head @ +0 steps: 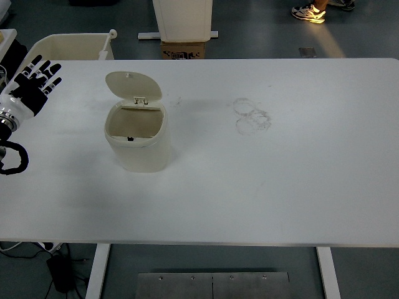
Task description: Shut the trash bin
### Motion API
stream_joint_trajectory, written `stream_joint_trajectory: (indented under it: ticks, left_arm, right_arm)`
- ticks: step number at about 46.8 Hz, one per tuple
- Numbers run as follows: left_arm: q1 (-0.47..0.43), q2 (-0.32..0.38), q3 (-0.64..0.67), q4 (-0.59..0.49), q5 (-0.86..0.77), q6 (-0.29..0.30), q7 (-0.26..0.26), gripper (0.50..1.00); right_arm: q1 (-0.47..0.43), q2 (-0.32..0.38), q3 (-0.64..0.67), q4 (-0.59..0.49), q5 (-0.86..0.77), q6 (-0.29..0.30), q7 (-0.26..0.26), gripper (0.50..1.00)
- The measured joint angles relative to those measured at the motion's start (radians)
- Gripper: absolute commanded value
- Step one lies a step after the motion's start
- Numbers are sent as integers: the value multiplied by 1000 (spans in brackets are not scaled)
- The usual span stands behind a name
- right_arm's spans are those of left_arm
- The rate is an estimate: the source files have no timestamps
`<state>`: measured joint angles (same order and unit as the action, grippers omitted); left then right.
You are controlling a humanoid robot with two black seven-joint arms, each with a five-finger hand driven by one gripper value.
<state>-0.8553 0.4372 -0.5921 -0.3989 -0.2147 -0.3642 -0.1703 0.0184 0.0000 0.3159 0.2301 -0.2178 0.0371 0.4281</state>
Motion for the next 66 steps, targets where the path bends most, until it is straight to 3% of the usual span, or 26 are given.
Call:
stream_joint_trajectory:
  ticks: [66]
  left_arm:
    - [13,-21,-1,0,0,1,0,1000]
  right_arm:
    - [0,0,-2,0,0,0,0,991]
